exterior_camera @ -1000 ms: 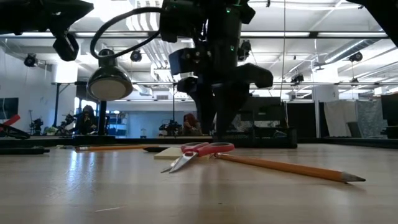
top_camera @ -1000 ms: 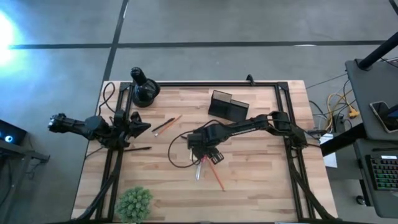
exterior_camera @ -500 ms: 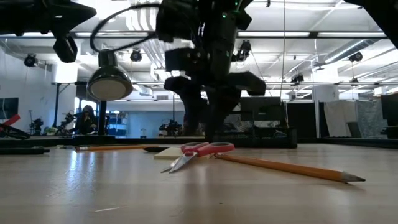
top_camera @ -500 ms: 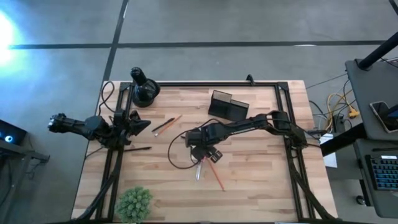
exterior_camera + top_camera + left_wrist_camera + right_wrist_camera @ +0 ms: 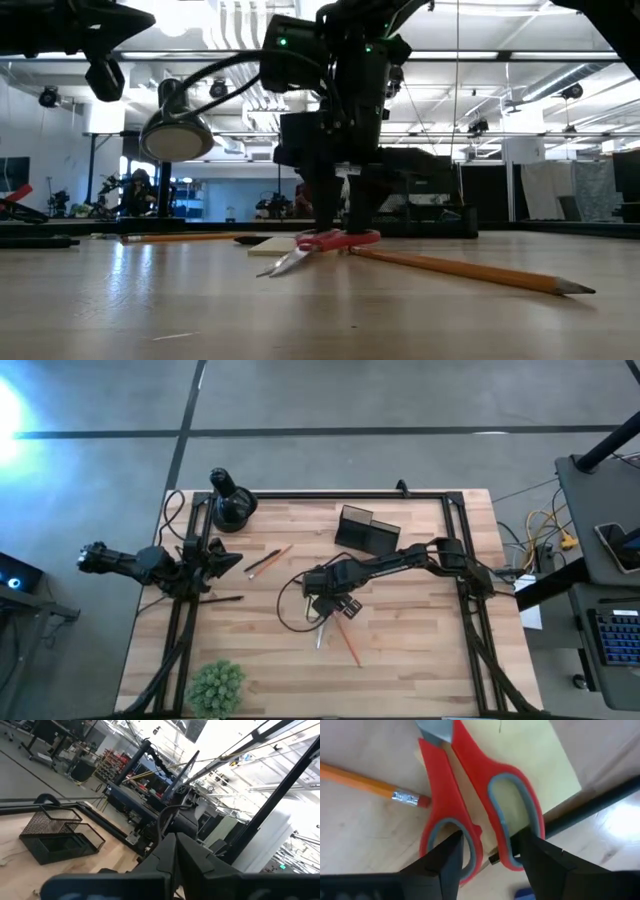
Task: Pick and place office supplies into organizer
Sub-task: Put the scissors into the desk organizer
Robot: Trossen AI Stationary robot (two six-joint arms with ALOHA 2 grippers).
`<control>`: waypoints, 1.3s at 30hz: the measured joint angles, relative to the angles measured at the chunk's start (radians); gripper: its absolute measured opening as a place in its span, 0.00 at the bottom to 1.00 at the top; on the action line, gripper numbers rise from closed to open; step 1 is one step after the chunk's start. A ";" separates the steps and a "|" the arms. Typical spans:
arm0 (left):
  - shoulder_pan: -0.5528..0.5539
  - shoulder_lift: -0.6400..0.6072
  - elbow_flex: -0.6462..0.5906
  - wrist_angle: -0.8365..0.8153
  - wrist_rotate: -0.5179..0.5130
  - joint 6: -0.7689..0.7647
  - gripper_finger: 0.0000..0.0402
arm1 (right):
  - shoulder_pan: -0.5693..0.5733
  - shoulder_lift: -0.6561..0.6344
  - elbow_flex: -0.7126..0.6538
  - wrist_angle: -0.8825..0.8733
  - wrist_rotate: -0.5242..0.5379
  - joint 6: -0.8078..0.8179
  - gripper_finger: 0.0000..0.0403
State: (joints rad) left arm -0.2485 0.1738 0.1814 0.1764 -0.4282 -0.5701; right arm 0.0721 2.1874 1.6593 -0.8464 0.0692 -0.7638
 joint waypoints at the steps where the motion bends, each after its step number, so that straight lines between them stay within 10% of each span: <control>1: 0.000 0.000 0.000 0.000 0.000 0.000 0.00 | -0.001 0.000 -0.006 0.011 0.013 -0.006 0.43; 16: 0.000 0.000 0.000 0.001 0.000 -0.002 0.00 | -0.020 -0.007 -0.069 0.088 0.058 -0.014 0.13; 31: 0.000 0.000 0.000 0.008 -0.026 -0.001 0.00 | 0.006 -0.158 0.003 -0.151 0.231 0.273 0.08; 39: 0.000 0.000 0.000 0.010 -0.025 0.000 0.00 | 0.011 -0.312 -0.004 -0.249 0.665 0.312 0.09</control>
State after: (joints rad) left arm -0.2485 0.1738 0.1818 0.1867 -0.4534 -0.5698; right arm 0.0836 1.8753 1.6556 -1.0950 0.7341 -0.4518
